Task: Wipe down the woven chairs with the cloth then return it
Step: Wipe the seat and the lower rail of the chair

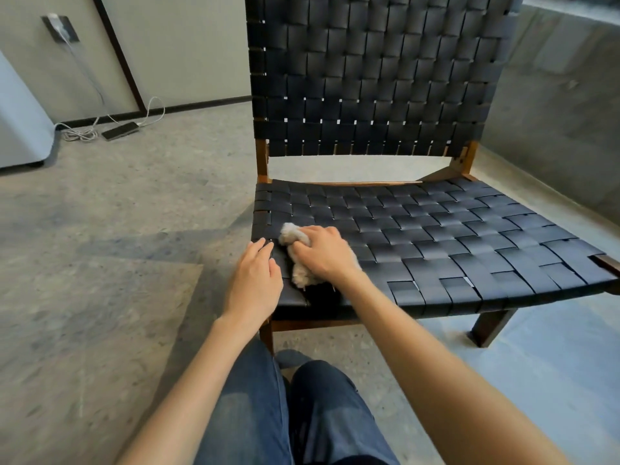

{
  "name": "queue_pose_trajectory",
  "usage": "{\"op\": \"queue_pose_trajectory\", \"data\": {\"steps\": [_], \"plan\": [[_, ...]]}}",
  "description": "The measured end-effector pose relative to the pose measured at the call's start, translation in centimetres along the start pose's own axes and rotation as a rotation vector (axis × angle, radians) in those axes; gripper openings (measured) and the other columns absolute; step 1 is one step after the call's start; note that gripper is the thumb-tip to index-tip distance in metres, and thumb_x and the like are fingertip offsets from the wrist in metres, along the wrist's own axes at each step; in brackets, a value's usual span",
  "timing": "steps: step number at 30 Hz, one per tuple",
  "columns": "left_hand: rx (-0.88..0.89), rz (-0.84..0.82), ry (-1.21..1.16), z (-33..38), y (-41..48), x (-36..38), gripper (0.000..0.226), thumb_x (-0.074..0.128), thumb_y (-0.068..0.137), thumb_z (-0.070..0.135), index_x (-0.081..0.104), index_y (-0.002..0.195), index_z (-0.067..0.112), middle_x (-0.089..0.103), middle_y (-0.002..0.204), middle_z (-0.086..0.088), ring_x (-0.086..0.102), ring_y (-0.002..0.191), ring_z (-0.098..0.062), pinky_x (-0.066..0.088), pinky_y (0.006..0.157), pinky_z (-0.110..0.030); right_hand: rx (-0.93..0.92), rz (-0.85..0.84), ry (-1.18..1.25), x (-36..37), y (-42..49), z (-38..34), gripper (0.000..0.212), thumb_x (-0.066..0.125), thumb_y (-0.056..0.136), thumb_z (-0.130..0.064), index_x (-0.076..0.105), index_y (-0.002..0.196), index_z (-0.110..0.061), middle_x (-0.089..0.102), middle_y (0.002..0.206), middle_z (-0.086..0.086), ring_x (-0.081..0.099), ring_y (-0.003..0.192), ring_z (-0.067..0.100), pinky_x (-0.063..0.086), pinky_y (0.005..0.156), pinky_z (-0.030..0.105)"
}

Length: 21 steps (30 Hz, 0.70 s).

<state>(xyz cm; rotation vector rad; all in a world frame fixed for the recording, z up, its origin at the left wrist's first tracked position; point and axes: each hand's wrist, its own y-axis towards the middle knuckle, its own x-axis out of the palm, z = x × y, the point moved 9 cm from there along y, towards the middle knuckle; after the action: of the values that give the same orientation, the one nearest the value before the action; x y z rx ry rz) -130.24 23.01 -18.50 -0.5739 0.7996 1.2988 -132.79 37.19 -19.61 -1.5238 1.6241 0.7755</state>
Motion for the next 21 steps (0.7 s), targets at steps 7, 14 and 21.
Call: {"op": "queue_pose_trajectory", "data": {"steps": [7, 14, 21], "plan": [[0.000, 0.049, -0.109, -0.6, -1.4, -0.6, 0.041, 0.032, 0.102, 0.018, 0.042, 0.142, 0.015, 0.032, 0.153, -0.001, 0.024, 0.142, -0.016, 0.022, 0.110, -0.026, -0.111, 0.097, -0.087, 0.2, -1.1, -3.2, 0.037, 0.047, 0.087, -0.038, 0.062, 0.120, -0.029, 0.057, 0.130, -0.004, 0.044, 0.118, 0.026, 0.039, 0.086, 0.039], [0.042, 0.058, -0.069, 0.1, -1.7, -0.6, 0.037, 0.041, 0.099, 0.022, 0.053, 0.134, 0.016, 0.038, 0.149, -0.004, 0.023, 0.143, -0.020, 0.028, 0.110, -0.034, 0.214, 0.191, -0.311, -7.2, -5.2, 9.4, 0.036, 0.056, 0.082, -0.034, 0.064, 0.118, -0.031, 0.058, 0.128, -0.004, 0.045, 0.117, 0.030, 0.040, 0.086, 0.035], [0.067, 0.092, -0.068, 0.1, -1.7, -0.7, 0.035, 0.040, 0.098, 0.018, 0.058, 0.128, 0.014, 0.046, 0.143, -0.005, 0.031, 0.139, -0.023, 0.032, 0.110, -0.038, 0.248, 0.255, -0.259, -7.2, -7.7, 8.7, 0.040, 0.044, 0.088, -0.045, 0.049, 0.127, -0.052, 0.052, 0.135, -0.019, 0.040, 0.121, 0.031, 0.037, 0.092, 0.043]]}}
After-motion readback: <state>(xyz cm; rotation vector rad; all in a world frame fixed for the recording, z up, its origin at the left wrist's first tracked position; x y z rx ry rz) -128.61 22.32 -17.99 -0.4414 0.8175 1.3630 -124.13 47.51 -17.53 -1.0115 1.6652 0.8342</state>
